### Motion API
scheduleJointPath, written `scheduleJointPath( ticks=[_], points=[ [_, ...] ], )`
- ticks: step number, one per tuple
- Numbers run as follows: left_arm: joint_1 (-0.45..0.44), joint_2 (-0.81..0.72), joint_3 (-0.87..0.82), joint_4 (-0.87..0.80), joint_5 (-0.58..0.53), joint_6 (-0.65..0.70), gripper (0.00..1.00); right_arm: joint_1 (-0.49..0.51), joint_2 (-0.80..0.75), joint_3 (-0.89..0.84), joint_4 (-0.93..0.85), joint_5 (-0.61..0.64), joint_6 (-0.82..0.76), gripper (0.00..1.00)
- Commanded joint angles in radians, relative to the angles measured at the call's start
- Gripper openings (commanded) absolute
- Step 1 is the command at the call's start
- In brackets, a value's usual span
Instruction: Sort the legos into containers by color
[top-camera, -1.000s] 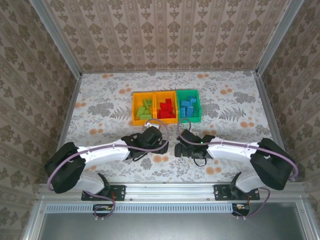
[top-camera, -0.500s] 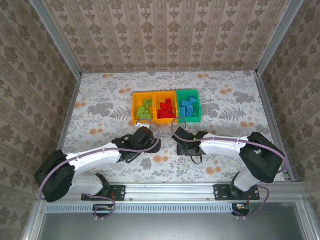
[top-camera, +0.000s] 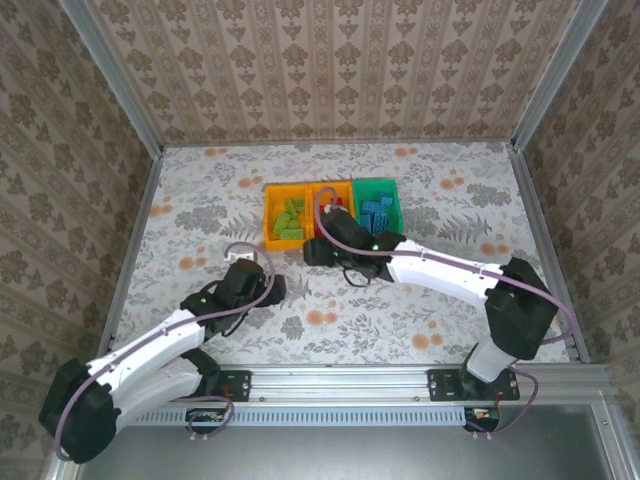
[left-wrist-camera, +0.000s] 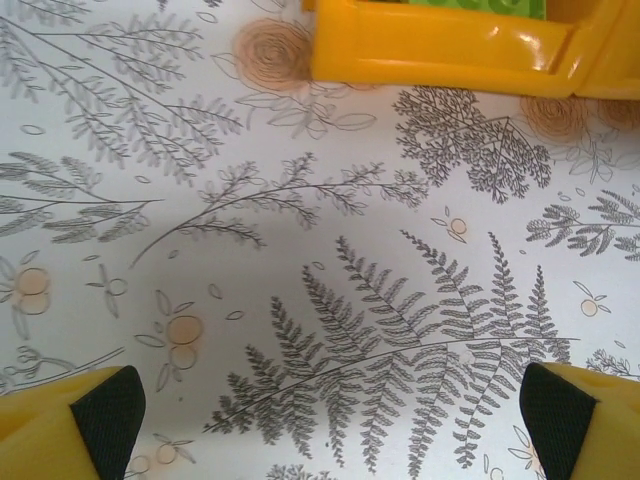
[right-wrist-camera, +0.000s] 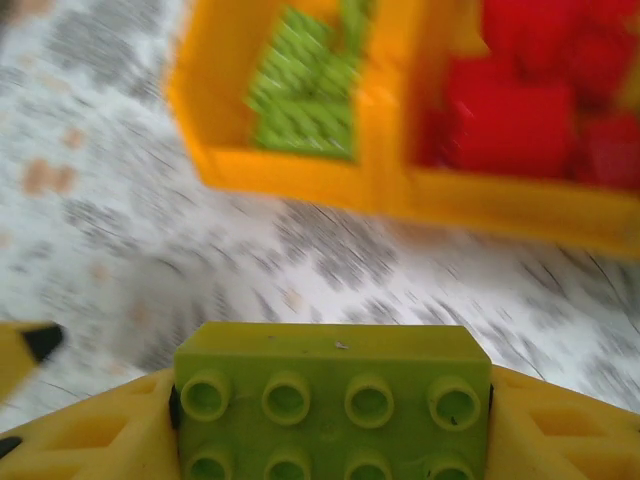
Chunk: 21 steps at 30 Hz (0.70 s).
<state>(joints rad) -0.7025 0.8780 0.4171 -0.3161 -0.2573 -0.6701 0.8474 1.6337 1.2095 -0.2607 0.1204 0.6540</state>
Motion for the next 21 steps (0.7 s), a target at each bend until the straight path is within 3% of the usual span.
scheduleJointPath(
  ticks=[1, 11, 17, 19, 21],
  points=[
    [0.029, -0.056, -0.025, -0.05, 0.012, 0.002, 1.0, -0.03, 0.098, 0.104, 0.045, -0.05, -0.074, 0.55],
    [0.076, -0.082, -0.034, -0.06, 0.042, 0.013, 1.0, -0.118, 0.383, 0.371, 0.121, -0.178, -0.049, 0.56],
    [0.083, -0.08, -0.029, -0.058, 0.052, 0.011, 1.0, -0.14, 0.471, 0.476, 0.112, -0.231, -0.041, 0.56],
    [0.084, -0.075, -0.029, -0.055, 0.053, 0.009, 1.0, -0.141, 0.487, 0.5, 0.091, -0.228, -0.046, 0.61],
    [0.086, -0.067, -0.025, -0.055, 0.056, 0.008, 1.0, -0.143, 0.495, 0.508, 0.082, -0.222, -0.045, 0.78]
  ],
)
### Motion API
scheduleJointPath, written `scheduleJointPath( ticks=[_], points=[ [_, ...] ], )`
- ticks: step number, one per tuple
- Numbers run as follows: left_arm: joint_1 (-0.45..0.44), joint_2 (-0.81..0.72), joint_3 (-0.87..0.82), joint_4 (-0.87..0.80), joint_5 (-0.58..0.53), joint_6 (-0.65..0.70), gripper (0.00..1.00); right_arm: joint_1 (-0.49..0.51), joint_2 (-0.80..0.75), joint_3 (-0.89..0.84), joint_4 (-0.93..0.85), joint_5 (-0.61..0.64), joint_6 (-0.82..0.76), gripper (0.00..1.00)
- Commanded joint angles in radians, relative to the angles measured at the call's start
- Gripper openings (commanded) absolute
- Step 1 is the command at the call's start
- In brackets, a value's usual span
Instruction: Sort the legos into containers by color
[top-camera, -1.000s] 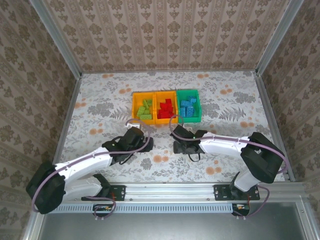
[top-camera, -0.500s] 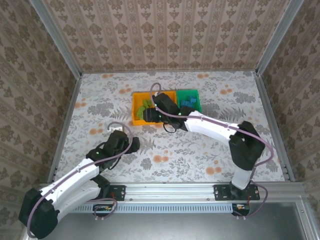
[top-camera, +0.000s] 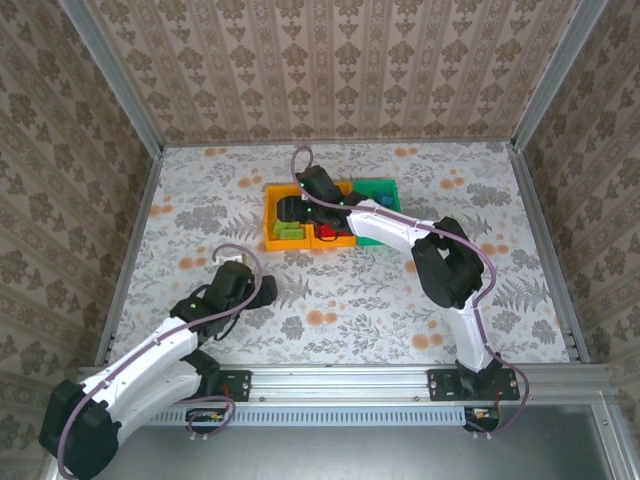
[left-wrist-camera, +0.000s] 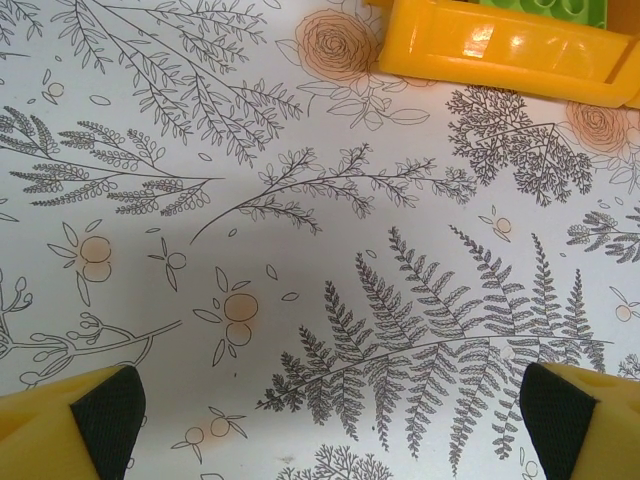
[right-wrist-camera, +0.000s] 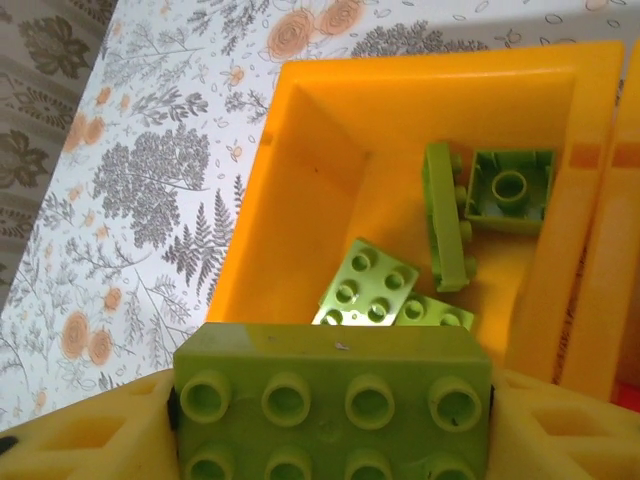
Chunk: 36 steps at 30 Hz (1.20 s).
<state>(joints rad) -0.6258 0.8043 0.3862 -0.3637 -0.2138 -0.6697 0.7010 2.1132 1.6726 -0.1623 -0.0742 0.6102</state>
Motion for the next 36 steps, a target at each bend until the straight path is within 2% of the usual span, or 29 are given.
scheduleJointPath(
  ticks=[1, 2, 5, 8, 11, 14, 17, 19, 22, 26, 29, 34, 36],
  points=[
    [0.009, 0.008, 0.008, -0.007, 0.013, 0.008, 1.0, 0.001, 0.016, 0.044, -0.016, -0.028, -0.001, 0.84],
    [0.009, 0.011, 0.009, -0.009, 0.012, 0.009, 1.0, -0.001, 0.012, 0.041, -0.013, -0.033, -0.003, 0.9],
    [0.012, 0.02, 0.017, -0.014, 0.009, 0.008, 1.0, 0.0, -0.016, 0.027, -0.01, -0.051, -0.009, 0.99],
    [0.019, 0.031, 0.036, -0.028, 0.002, -0.002, 1.0, 0.0, -0.091, -0.023, 0.004, -0.046, -0.016, 1.0],
    [0.032, 0.055, 0.075, -0.048, -0.007, -0.004, 1.0, -0.001, -0.205, -0.118, 0.017, 0.013, -0.049, 1.0],
    [0.048, 0.075, 0.118, -0.053, -0.041, 0.017, 1.0, -0.005, -0.355, -0.263, 0.023, 0.14, -0.153, 1.0],
    [0.086, 0.089, 0.152, -0.052, -0.093, 0.057, 1.0, -0.033, -0.535, -0.473, 0.079, 0.357, -0.31, 1.0],
    [0.128, 0.099, 0.176, -0.041, -0.108, 0.093, 1.0, -0.084, -0.648, -0.624, 0.144, 0.457, -0.382, 1.0],
    [0.209, 0.121, 0.219, -0.028, -0.117, 0.139, 1.0, -0.198, -0.789, -0.822, 0.245, 0.529, -0.48, 1.0],
    [0.266, 0.162, 0.253, 0.03, -0.193, 0.212, 1.0, -0.335, -0.877, -1.025, 0.433, 0.547, -0.59, 1.0],
    [0.286, 0.21, 0.255, 0.111, -0.263, 0.294, 1.0, -0.429, -0.88, -1.135, 0.573, 0.511, -0.616, 1.0],
    [0.311, 0.326, 0.268, 0.231, -0.302, 0.414, 1.0, -0.531, -0.815, -1.246, 0.785, 0.417, -0.614, 1.0],
    [0.316, 0.366, 0.234, 0.348, -0.318, 0.471, 1.0, -0.544, -0.758, -1.262, 0.877, 0.413, -0.632, 1.0]
  ],
)
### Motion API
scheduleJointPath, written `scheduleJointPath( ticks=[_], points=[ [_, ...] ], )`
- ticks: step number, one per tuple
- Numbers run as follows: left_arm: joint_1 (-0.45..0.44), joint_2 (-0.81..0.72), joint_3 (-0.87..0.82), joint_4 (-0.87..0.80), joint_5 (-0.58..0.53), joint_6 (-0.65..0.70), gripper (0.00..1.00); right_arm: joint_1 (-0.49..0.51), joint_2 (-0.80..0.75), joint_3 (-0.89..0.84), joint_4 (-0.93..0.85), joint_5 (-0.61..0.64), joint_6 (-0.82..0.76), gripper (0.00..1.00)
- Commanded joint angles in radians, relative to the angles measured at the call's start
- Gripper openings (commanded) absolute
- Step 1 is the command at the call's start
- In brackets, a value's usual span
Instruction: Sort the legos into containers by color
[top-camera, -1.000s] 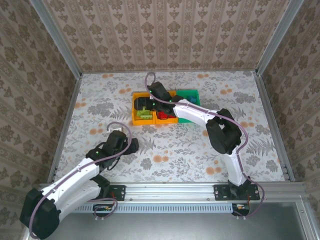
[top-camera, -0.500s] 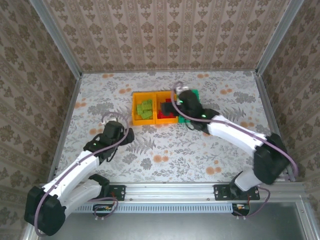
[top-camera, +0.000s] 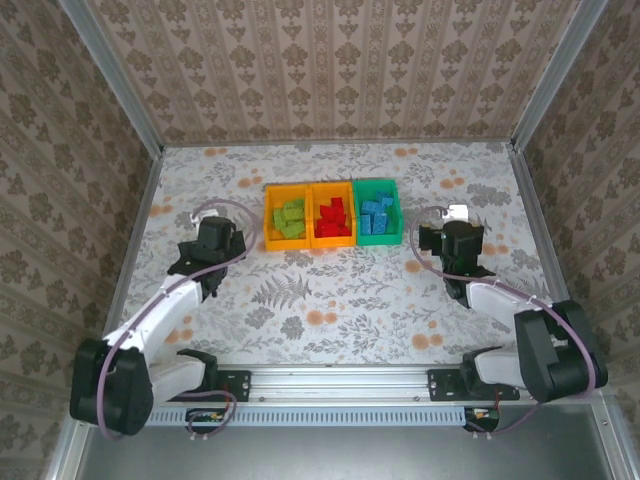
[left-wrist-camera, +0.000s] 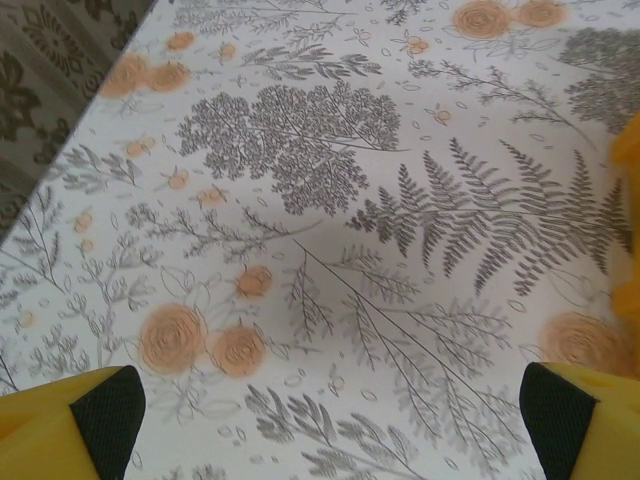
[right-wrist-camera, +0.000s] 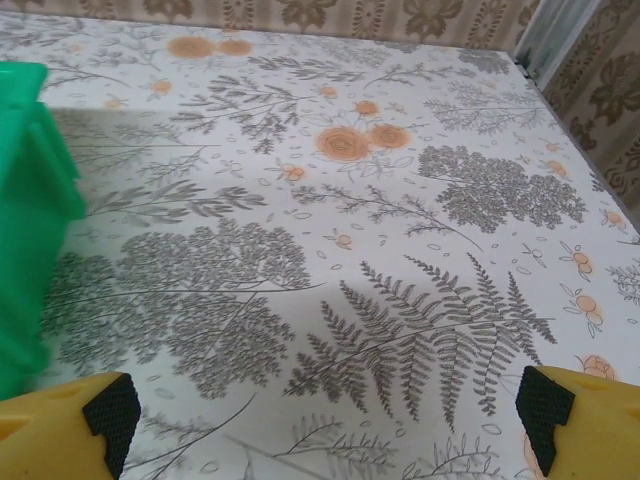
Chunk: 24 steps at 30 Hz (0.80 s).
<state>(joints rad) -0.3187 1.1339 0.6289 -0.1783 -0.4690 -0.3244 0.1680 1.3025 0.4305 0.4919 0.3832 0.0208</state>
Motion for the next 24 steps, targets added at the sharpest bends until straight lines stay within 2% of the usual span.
scheduleJointPath(
  ticks=[1, 4, 5, 8, 10, 12, 16, 21, 24],
  points=[
    [0.02, 0.048, -0.014, 0.205, -0.055, 0.153, 1.0, -0.017, 0.079, -0.023, 0.264, -0.035, -0.047, 1.0],
    [0.05, 0.072, -0.027, 0.3, -0.049, 0.205, 1.0, -0.044, 0.186, -0.009, 0.332, -0.049, -0.029, 1.0],
    [0.064, 0.082, -0.028, 0.33, -0.04, 0.219, 1.0, -0.057, 0.18, 0.015, 0.263, -0.073, -0.016, 1.0],
    [0.096, 0.127, -0.005, 0.343, -0.025, 0.233, 1.0, -0.107, 0.184, 0.001, 0.287, -0.16, 0.021, 1.0],
    [0.102, 0.166, -0.013, 0.385, -0.036, 0.258, 1.0, -0.13, 0.246, -0.046, 0.445, -0.204, 0.022, 1.0],
    [0.11, 0.199, -0.045, 0.47, -0.044, 0.283, 1.0, -0.132, 0.22, -0.026, 0.354, -0.227, 0.024, 1.0],
    [0.162, 0.251, -0.159, 0.742, 0.051, 0.311, 1.0, -0.136, 0.228, -0.028, 0.374, -0.242, 0.021, 1.0],
    [0.177, 0.271, -0.176, 0.826, 0.176, 0.4, 1.0, -0.136, 0.226, -0.027, 0.37, -0.242, 0.021, 1.0],
    [0.211, 0.333, -0.224, 0.984, 0.233, 0.405, 1.0, -0.136, 0.225, -0.029, 0.373, -0.241, 0.021, 1.0]
  ],
)
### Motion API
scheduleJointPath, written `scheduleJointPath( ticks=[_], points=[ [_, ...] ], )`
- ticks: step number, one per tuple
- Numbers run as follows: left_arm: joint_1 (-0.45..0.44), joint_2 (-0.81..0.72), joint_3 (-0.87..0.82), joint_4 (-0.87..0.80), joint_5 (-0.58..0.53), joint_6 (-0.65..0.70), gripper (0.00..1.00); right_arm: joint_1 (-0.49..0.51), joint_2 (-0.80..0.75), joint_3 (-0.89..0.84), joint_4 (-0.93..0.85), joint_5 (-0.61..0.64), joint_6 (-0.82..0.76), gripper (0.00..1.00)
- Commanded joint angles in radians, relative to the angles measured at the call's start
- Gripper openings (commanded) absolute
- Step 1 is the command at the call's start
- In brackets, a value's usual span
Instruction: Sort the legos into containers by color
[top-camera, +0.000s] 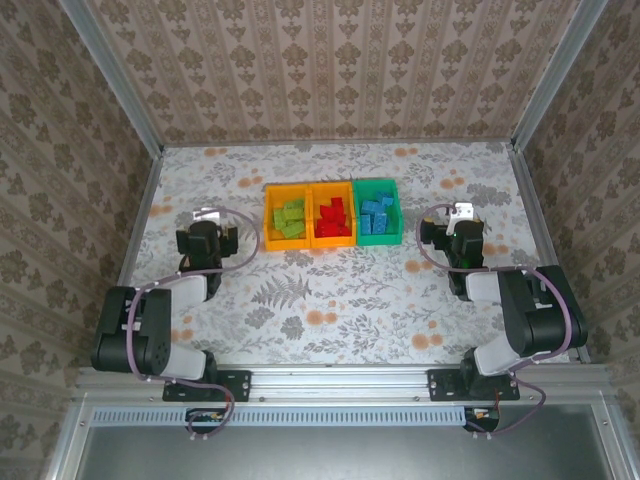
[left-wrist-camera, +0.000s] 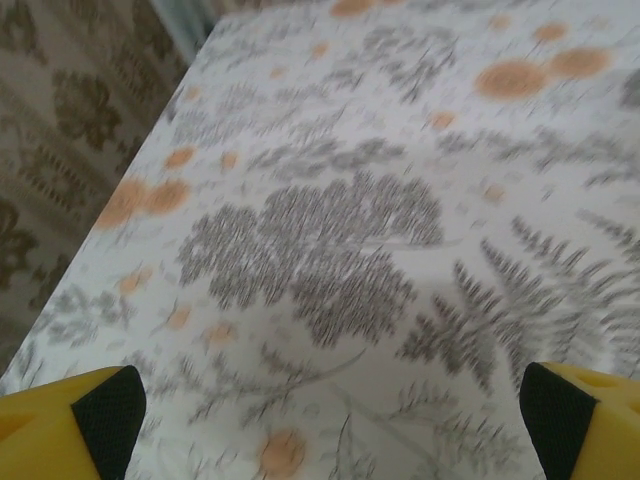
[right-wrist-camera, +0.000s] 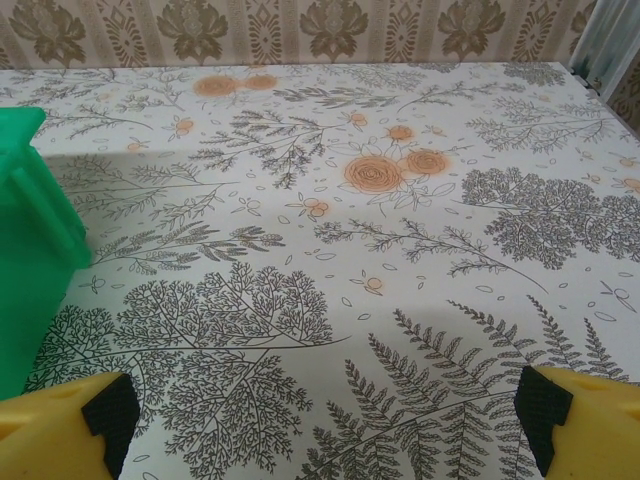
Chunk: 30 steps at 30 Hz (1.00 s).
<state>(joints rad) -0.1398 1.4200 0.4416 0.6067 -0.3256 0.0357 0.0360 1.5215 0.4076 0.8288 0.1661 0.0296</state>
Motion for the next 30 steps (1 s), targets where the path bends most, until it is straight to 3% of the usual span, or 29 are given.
scheduleJointPath(
  ticks=[1, 3, 4, 30],
  points=[
    [0.06, 0.089, -0.055, 0.269, 0.111, 0.019, 1.0, -0.004, 0.006, -0.005, 0.035, -0.024, 0.011, 1.0],
    [0.094, 0.13, -0.073, 0.359, 0.12, -0.011, 1.0, -0.004, 0.006, -0.005, 0.034, -0.024, 0.011, 1.0],
    [0.103, 0.105, -0.062, 0.279, 0.143, -0.032, 1.0, -0.004, 0.008, -0.006, 0.036, -0.024, 0.011, 1.0],
    [0.09, 0.117, -0.055, 0.286, 0.144, -0.009, 1.0, -0.004, 0.005, -0.007, 0.038, -0.024, 0.01, 1.0]
  ],
)
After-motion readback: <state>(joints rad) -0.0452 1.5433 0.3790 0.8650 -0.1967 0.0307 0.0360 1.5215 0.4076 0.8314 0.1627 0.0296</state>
